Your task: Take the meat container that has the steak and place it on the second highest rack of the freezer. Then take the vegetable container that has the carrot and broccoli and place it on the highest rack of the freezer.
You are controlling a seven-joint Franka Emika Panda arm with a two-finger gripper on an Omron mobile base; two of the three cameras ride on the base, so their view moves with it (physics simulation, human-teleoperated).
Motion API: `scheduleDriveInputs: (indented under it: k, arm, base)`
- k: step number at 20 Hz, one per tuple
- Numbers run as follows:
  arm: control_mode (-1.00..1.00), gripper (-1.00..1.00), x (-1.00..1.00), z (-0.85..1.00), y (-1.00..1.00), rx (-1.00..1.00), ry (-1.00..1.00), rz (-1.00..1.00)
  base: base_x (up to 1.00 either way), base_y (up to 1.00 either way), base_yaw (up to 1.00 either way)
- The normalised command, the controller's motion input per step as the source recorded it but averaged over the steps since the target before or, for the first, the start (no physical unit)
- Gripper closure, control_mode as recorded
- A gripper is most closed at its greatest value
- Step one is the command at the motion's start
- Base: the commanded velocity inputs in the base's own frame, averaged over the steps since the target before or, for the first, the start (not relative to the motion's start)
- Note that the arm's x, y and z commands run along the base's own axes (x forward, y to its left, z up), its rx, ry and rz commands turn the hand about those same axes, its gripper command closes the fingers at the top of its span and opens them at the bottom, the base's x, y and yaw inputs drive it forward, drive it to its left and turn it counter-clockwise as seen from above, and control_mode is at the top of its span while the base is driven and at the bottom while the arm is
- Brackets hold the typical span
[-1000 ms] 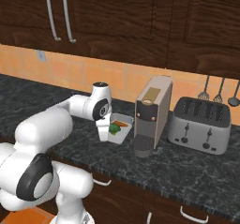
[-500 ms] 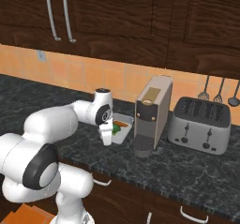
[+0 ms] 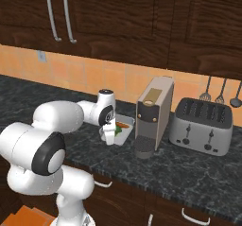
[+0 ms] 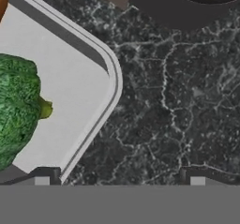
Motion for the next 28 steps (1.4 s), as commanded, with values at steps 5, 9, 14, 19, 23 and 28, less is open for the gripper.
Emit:
scheduleDriveInputs:
  k: [5,9,14,19,23,28]
  arm:
    - [-1.00,-1.00,0.24,-0.16,0.00,0.00,0.00,0.00]
    - [-1.00,-1.00,0.04,-0.25,-0.02,0.00,-0.02,0.00]
    - [-1.00,-1.00,0.00,-0.23,-0.03,0.00,-0.01,0.00]
    - [-1.00,-1.00,0.00,-0.34,0.00,0.00,-0.03,-0.01]
    - [-1.00,1.00,0.00,-0.32,0.00,0.00,-0.07,-0.09]
    - [-1.00,1.00,0.00,-0.20,0.00,0.00,-0.07,-0.05]
  base:
    - [0.00,0.00,0.00]
    - [0.00,0.00,0.00]
    - [0.00,0.00,0.00]
    - [0.00,0.00,0.00]
    - [0.00,0.00,0.00]
    - [0.00,0.00,0.00]
